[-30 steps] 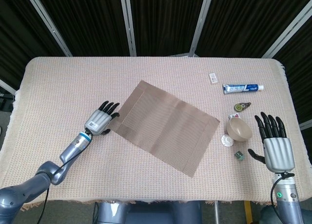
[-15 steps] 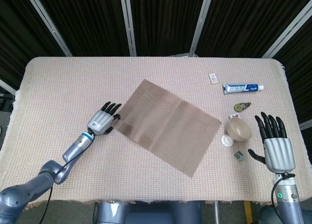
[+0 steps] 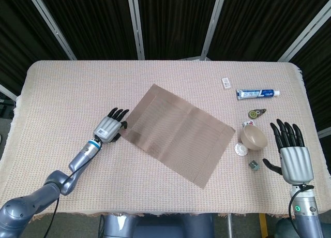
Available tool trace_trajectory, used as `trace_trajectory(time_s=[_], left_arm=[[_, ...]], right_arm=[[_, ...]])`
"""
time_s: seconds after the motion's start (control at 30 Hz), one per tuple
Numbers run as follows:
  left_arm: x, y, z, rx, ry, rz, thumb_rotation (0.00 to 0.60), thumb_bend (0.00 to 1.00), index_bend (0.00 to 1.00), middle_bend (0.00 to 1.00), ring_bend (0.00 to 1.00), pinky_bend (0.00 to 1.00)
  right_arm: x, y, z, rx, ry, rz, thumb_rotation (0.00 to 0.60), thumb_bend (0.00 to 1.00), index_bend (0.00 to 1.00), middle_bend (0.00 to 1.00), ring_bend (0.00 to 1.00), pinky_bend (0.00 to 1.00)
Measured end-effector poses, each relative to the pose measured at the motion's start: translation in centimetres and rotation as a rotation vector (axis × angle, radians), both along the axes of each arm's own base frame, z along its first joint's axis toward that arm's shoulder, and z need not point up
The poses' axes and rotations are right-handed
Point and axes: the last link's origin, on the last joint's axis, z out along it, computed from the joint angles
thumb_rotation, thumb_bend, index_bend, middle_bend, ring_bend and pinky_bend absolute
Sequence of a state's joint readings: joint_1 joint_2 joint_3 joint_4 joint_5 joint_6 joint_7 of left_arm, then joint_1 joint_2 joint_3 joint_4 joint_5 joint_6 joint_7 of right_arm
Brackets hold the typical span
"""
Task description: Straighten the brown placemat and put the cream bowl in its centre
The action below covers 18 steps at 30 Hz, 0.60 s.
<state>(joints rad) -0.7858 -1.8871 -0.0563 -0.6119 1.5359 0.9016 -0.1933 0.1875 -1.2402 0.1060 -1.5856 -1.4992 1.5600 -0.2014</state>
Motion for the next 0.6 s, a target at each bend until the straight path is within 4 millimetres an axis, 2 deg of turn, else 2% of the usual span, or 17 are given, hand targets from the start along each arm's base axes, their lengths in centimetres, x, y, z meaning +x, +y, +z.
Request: trace_trajectory(time_s=[0.6], left_arm=[[0.61, -0.53, -0.15, 0.006, -0.048, -0.011, 0.6, 0.48, 0.61, 0.0, 0.0, 0.0]], right_arm=[[0.23, 0.23, 0.16, 0.002, -0.008, 0.014, 0.6, 0.0, 0.0, 0.0, 0.0, 0.0]])
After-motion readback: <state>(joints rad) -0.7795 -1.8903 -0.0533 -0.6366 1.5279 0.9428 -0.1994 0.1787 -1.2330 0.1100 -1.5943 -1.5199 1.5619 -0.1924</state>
